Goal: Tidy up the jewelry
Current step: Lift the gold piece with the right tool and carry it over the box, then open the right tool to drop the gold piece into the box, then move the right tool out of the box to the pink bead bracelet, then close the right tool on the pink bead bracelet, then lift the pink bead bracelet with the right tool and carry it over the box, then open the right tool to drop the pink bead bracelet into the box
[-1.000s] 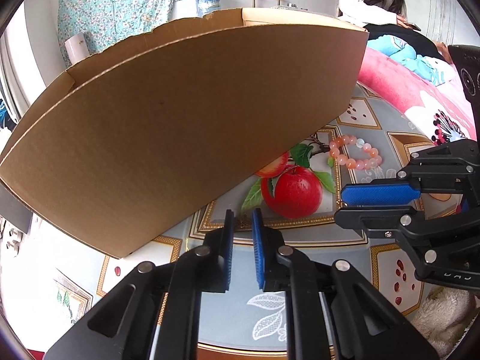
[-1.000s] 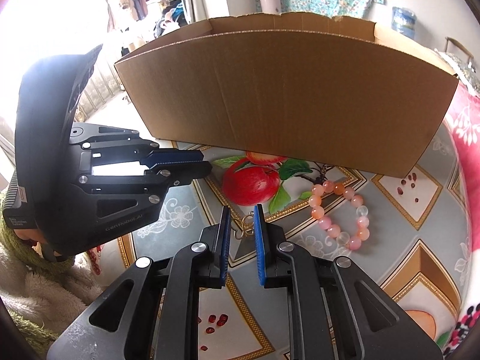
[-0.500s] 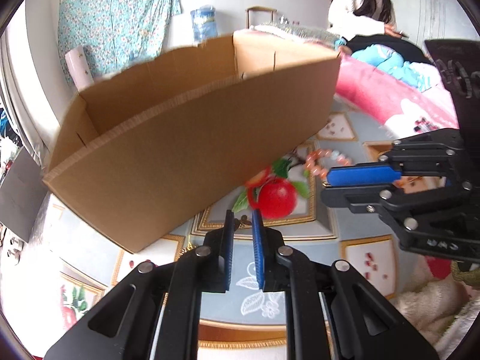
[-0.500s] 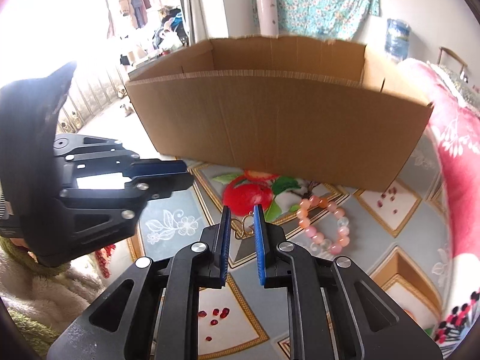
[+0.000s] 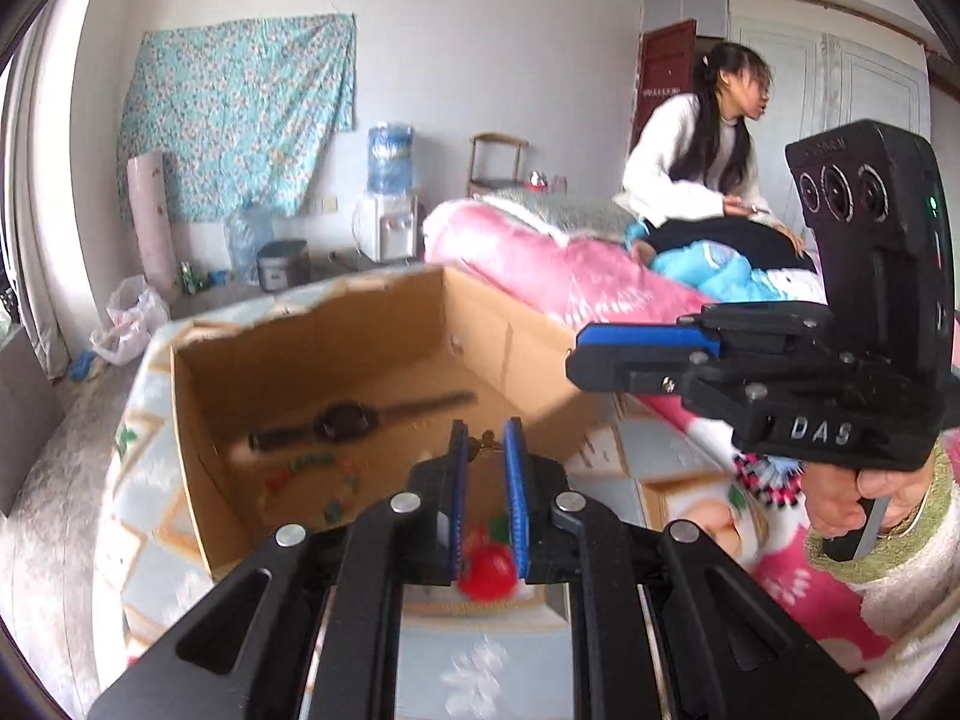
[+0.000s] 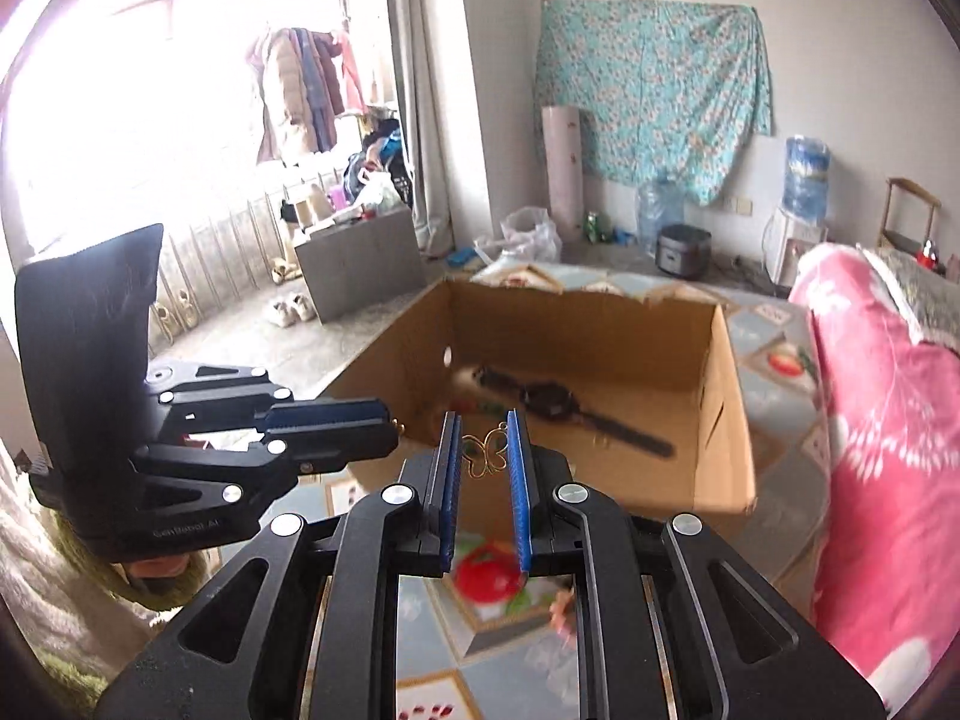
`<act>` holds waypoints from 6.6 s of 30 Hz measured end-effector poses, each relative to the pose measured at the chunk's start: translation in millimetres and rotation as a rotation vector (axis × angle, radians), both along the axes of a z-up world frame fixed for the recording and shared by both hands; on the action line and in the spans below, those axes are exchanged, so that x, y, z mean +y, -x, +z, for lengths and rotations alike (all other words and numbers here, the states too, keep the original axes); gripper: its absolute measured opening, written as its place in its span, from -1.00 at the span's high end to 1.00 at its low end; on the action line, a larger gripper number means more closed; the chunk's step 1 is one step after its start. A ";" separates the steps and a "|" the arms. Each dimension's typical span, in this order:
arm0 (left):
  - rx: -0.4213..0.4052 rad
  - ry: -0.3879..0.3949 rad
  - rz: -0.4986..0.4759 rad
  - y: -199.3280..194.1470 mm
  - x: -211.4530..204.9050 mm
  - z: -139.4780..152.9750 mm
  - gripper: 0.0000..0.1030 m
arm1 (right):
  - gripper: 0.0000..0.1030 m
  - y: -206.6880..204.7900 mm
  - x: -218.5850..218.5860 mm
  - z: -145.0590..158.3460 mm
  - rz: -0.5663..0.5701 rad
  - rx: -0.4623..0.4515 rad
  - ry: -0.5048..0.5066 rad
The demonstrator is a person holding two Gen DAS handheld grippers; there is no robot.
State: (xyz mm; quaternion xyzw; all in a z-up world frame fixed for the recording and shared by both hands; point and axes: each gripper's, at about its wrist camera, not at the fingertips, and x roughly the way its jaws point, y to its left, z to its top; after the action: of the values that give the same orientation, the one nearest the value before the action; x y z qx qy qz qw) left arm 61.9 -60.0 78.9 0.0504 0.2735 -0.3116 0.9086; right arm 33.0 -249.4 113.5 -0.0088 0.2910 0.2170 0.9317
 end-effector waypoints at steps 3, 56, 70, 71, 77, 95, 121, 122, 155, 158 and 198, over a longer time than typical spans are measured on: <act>0.023 0.001 0.022 -26.0 0.4 0.9 0.78 | 0.75 -29.6 -2.4 4.2 -0.007 0.008 0.010; 0.300 0.033 0.143 -1.2 101.3 -53.0 -0.33 | -0.12 14.4 -42.3 -67.8 -0.026 0.272 -0.259; 0.314 -0.248 0.225 4.1 56.3 -132.5 -0.34 | 0.38 -39.6 8.7 -148.6 -0.170 0.426 0.034; 0.311 -0.251 0.229 3.9 56.6 -133.2 -0.34 | 0.45 -43.4 11.0 -151.6 -0.178 0.432 0.054; 0.287 -0.250 0.229 2.3 58.1 -134.1 -0.34 | 0.84 -45.5 19.7 -157.3 -0.203 0.420 0.123; 0.276 -0.213 0.161 -16.4 35.4 -137.6 0.44 | 0.85 -17.4 11.7 -160.6 -0.212 0.488 -0.049; 0.242 -0.270 0.140 -14.7 21.6 -135.4 0.97 | 0.85 -16.1 -16.0 -166.8 -0.211 0.477 -0.150; 0.245 -0.259 0.144 -14.4 23.5 -132.8 0.97 | 0.85 -15.3 -18.2 -164.9 -0.212 0.473 -0.156; 0.141 0.040 0.050 -61.3 31.9 22.2 0.97 | 0.86 -14.7 -89.0 -8.0 -0.063 0.056 -0.493; 0.254 0.024 0.036 -96.4 19.7 -0.2 0.97 | 0.86 -42.8 -86.1 -1.4 -0.028 0.054 -0.471; 0.295 -0.028 0.204 -113.1 43.5 -15.0 -0.26 | 0.76 -136.1 -55.5 -54.9 -0.077 0.401 0.034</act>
State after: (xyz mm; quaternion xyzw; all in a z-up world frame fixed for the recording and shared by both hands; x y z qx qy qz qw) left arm 175.0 -16.5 63.9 -0.0110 0.4117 -0.2180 0.8848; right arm 169.1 -304.9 58.6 0.0298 0.4743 0.1735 0.8626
